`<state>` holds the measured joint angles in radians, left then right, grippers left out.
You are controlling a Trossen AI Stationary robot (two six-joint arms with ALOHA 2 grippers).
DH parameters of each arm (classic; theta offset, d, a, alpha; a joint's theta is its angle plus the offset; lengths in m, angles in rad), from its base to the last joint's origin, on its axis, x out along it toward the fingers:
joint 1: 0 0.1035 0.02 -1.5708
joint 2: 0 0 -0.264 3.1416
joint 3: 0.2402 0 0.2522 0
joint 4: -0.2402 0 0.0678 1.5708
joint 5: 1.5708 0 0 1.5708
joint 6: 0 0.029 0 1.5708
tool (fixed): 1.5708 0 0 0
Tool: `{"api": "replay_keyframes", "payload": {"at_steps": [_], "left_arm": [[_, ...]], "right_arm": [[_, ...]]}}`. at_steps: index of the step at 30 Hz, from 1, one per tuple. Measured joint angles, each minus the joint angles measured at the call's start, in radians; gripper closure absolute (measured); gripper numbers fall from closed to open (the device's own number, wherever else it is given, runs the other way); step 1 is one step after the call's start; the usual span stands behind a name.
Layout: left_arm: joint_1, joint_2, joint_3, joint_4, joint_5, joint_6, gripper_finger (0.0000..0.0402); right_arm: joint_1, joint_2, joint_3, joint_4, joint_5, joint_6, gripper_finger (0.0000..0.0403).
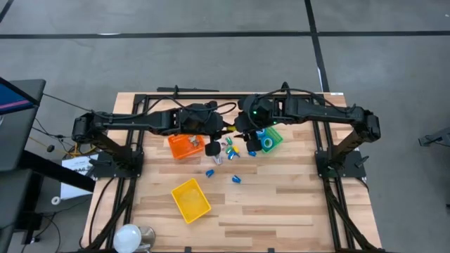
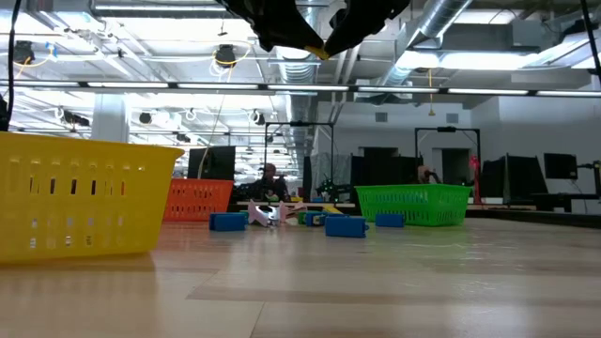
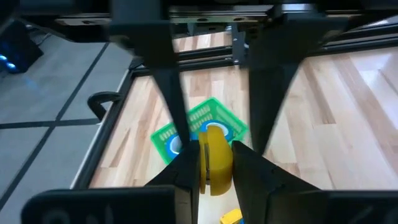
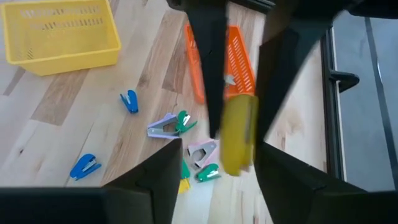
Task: Pick and place Stapler, Stapler remover, tape
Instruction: Put the yellow stapler into the yellow basket
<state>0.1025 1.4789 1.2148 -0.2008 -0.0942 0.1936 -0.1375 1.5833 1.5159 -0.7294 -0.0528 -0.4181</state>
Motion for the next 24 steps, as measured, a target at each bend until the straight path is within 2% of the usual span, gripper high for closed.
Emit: {"api": "replay_keyframes", "payload": {"at_steps": [6, 12, 17, 24], "left_arm": [[0.002, -0.005, 0.0, -0.004, 0.004, 0.0, 0.0341], [0.003, -0.025, 0.001, -0.023, -0.001, 0.001, 0.0341], [0.003, -0.065, 0.001, -0.062, -0.001, 0.002, 0.0341], [0.003, -0.169, 0.001, -0.116, -0.001, 0.0, 0.0341]], "right_arm": [[-0.009, -0.001, 0.058, -0.053, 0.001, 0.005, 0.0189], [-0.029, -0.002, 0.154, -0.126, 0.001, 0.009, 0.0187], [-0.056, -0.002, 0.198, -0.163, 0.001, 0.022, 0.0199], [-0.116, -0.002, 0.192, -0.201, -0.016, 0.028, 0.0228]]}}
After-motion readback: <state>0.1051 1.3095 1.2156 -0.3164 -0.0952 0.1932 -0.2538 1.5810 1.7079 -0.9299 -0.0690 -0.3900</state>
